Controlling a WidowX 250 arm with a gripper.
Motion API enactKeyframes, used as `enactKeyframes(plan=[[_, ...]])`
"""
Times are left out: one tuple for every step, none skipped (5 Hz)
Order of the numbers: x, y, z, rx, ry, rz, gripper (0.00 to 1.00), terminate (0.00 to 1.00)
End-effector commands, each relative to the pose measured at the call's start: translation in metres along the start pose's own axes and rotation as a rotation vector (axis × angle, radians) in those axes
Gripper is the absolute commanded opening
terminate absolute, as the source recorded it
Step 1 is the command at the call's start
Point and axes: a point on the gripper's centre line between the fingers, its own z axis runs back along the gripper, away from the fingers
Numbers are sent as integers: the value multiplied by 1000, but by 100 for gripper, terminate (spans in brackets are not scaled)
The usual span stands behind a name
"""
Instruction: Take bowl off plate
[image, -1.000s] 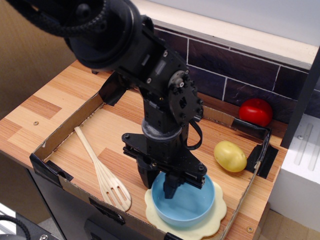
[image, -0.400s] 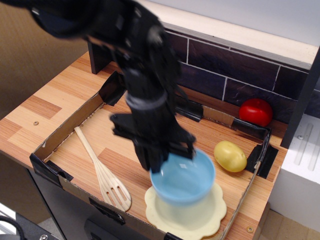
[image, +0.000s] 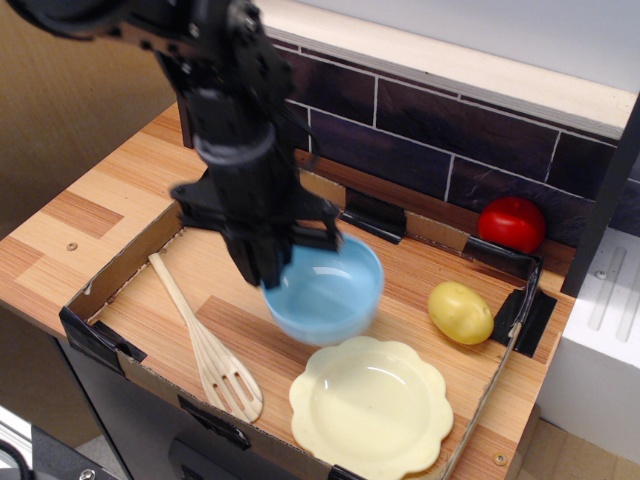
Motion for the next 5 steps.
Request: enactKeyframes(plan=[[45, 38, -12, 74, -53, 113, 0, 0], [56, 51, -24, 114, -51, 139, 0, 0], [58, 53, -24, 108, -46, 149, 0, 0], [57, 51, -18, 107, -37, 159, 100, 0], [56, 49, -10, 92, -52, 161, 100, 0]])
